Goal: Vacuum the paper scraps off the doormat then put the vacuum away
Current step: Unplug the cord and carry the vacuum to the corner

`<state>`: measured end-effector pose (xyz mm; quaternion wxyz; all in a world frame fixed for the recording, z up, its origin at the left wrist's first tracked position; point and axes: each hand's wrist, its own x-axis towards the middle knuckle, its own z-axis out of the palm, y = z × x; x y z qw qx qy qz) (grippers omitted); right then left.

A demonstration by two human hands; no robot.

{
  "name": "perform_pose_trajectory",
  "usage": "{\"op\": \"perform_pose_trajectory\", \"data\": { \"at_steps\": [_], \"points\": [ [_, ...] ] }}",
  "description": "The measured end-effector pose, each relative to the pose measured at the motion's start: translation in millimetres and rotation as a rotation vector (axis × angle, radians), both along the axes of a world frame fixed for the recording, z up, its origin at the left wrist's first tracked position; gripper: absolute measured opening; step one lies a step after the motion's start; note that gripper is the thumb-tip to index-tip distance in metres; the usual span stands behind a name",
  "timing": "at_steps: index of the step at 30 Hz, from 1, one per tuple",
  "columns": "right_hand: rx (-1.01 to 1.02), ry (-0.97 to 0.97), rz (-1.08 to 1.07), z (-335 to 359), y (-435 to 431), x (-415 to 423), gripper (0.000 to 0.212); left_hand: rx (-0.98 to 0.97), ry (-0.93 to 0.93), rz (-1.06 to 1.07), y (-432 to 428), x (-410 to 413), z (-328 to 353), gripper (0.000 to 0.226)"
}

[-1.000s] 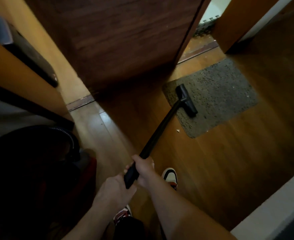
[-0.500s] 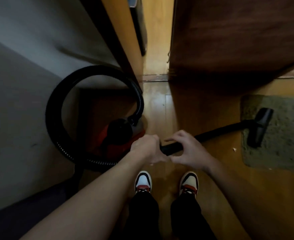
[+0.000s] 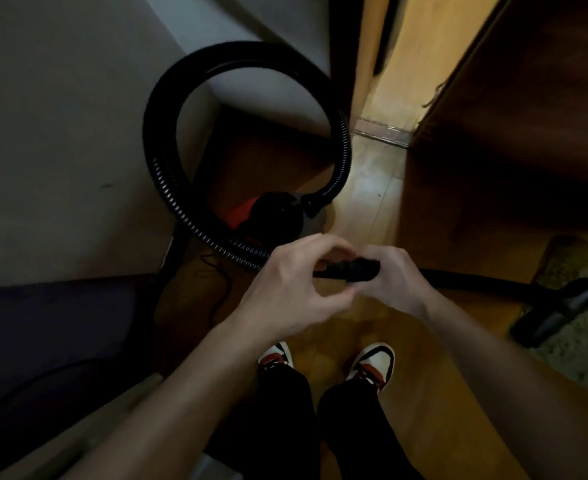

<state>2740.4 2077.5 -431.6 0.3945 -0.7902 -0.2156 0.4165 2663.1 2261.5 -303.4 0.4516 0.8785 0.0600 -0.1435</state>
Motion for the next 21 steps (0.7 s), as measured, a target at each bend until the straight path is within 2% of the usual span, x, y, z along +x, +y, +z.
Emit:
{"op": "perform_pose_trajectory", "data": {
  "at_steps": [4,9,13,16,21],
  "points": [
    [-0.019,-0.097,-0.037,-3.3,16.5,0.3,0.036,-0.078,0.019,0.215,18.5,-50.3,-19.2,0.036],
    [0.036,-0.223,-0.13,-0.3,51.1,-4.5,0.033,-0.026,0.21,0.46,52.4,-93.2,-81.1,0.035],
    [0.081,-0.259,-0.169,-0.4,84.4,-7.6,0.035,0.027,0.289,0.634,81.9,-104.9,-125.0,0.038],
    [0.092,-0.276,-0.201,-7.1,111.0,-9.7,0.034,0.03,0.291,0.658,104.6,-107.8,-155.2,0.052],
    [0.076,-0.347,-0.2,-31.6,155.7,-5.4,0.034,0.006,0.335,0.614,153.7,-105.1,-212.0,0.089]
  ]
}}
